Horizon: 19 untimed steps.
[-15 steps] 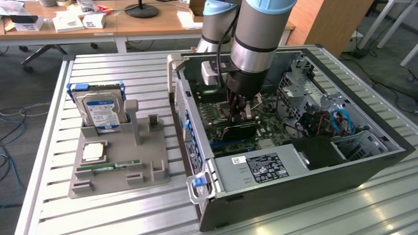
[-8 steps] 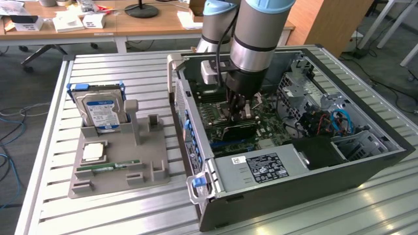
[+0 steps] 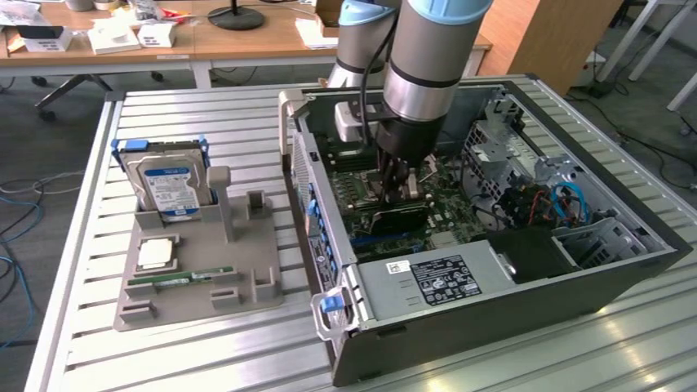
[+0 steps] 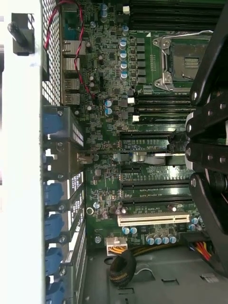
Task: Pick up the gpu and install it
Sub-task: 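Press down on the gpu until it lock into place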
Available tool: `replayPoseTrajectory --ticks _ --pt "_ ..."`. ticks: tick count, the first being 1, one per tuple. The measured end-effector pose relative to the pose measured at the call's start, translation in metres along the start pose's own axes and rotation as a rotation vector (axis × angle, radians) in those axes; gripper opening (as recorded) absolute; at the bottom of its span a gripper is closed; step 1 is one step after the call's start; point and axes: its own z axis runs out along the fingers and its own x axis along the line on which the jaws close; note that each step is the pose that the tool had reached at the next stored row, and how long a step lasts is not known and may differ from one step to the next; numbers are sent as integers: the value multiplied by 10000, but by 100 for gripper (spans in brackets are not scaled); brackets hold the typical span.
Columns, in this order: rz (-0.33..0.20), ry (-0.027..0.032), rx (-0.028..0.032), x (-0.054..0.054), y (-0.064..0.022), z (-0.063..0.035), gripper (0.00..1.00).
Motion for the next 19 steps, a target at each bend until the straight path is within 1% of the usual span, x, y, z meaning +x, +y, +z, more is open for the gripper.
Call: replayPoseTrajectory --ticks 19 --pt "0 5 -2 1 1 14 11"
